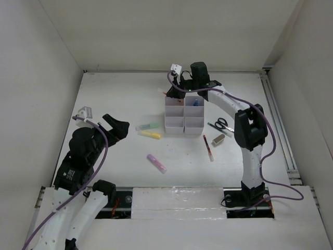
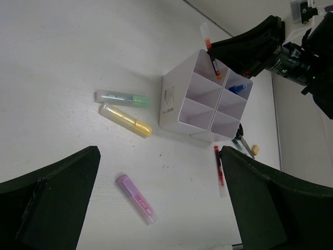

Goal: Sort the stationery into containers
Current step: Place the pen in the storage box.

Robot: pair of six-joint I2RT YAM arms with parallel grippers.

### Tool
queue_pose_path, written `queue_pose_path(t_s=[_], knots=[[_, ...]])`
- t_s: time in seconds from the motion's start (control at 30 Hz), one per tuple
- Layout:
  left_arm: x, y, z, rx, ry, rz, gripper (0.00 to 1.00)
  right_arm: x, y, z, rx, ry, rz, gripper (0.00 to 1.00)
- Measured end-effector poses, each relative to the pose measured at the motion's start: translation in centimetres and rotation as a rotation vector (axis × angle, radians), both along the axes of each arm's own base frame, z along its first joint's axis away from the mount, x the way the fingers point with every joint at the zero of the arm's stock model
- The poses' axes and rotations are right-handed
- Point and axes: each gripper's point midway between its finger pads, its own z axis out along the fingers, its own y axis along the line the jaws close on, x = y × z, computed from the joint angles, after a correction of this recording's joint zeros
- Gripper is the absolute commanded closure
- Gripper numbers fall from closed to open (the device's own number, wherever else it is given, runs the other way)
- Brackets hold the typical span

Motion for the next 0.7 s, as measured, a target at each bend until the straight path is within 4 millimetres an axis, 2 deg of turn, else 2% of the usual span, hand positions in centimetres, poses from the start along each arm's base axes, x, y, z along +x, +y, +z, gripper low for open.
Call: queue_pose_path(t_s=[0.13,0.17,0.27,0.47,0.5,0.7], knots=[[0.0,0.0,0.0,0.0,0.0,-0.001,0.0,0.2,-0.4,-0.1,-0.002,0.002,-0.004,0.96],[0.0,0.0,0.0,0.0,0.0,-0.001,0.0,0.2,-0.4,-0.1,-0.001,0.002,-0.004,0.9],[0.0,-0.1,0.0,0.001,0.0,-0.008,0.0,0.4,-0.6,-0.1,0.0,0.003,-0.006,0.79],[-0.1,-0.2,0.0,0.003,0.0,-0.016,0.0,0.4,-0.8,-0.3,-0.002,0.004,-0.007,0.75],[-0.1,-0.2,0.0,0.004,0.0,-0.017,0.0,0.4,-0.8,-0.4,-0.002,0.005,-0.009,0.72],[-0.1,-0.2,0.0,0.005,-0.001,-0.019,0.0,0.2,-1.2,-1.5,-0.011,0.028,-0.013,0.66]])
